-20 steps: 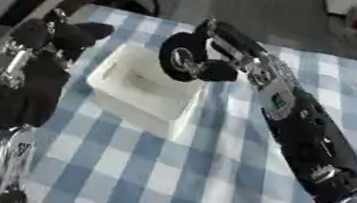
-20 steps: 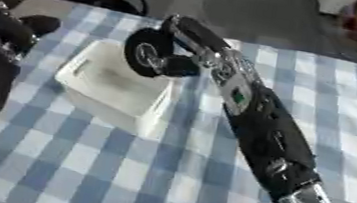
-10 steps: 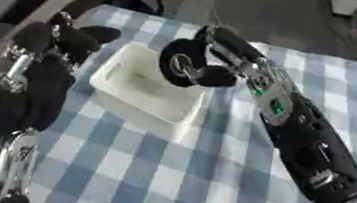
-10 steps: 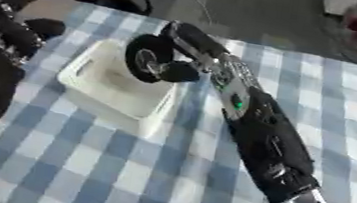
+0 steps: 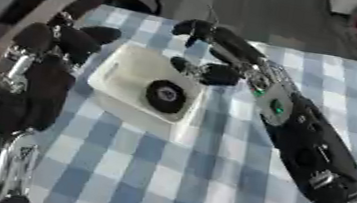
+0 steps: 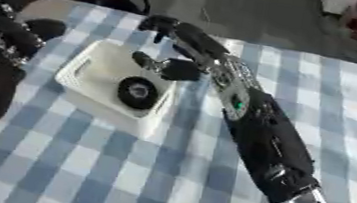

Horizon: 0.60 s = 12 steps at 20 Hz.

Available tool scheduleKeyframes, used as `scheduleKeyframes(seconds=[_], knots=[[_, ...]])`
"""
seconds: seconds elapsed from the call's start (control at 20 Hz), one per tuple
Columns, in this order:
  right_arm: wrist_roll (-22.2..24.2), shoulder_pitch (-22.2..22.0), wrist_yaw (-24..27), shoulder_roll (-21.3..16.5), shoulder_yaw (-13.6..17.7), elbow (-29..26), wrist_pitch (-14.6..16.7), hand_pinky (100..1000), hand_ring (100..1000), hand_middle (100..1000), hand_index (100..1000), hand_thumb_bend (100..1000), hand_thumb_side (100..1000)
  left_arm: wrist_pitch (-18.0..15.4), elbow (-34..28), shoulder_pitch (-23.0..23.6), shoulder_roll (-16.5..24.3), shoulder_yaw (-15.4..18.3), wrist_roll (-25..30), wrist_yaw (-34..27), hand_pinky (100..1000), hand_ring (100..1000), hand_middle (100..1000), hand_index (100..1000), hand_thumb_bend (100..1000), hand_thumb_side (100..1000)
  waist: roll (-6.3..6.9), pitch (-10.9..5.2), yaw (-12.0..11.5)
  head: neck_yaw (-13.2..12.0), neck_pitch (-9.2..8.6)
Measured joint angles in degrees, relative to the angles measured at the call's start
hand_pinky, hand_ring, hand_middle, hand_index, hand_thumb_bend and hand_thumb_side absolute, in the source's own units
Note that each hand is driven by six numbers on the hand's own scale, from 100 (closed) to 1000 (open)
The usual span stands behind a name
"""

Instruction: Pick up objects on the table and place them in the box.

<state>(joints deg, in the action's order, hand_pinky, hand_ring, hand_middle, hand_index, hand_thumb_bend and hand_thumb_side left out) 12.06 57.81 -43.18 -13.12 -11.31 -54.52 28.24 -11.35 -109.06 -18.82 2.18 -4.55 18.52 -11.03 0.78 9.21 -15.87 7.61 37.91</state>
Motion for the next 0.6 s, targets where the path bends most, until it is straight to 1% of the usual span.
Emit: scheduleKeyframes(seconds=[0.6], knots=[[-0.7,0.0,-0.4,0.0,0.0,0.0,-0.3,910,694,856,897,318,865,0.0,0.0,0.0,0.0,0.0,0.0,0.0,906,744,951,634,100,929,0.15,0.00,0.5,0.0,-0.03]])
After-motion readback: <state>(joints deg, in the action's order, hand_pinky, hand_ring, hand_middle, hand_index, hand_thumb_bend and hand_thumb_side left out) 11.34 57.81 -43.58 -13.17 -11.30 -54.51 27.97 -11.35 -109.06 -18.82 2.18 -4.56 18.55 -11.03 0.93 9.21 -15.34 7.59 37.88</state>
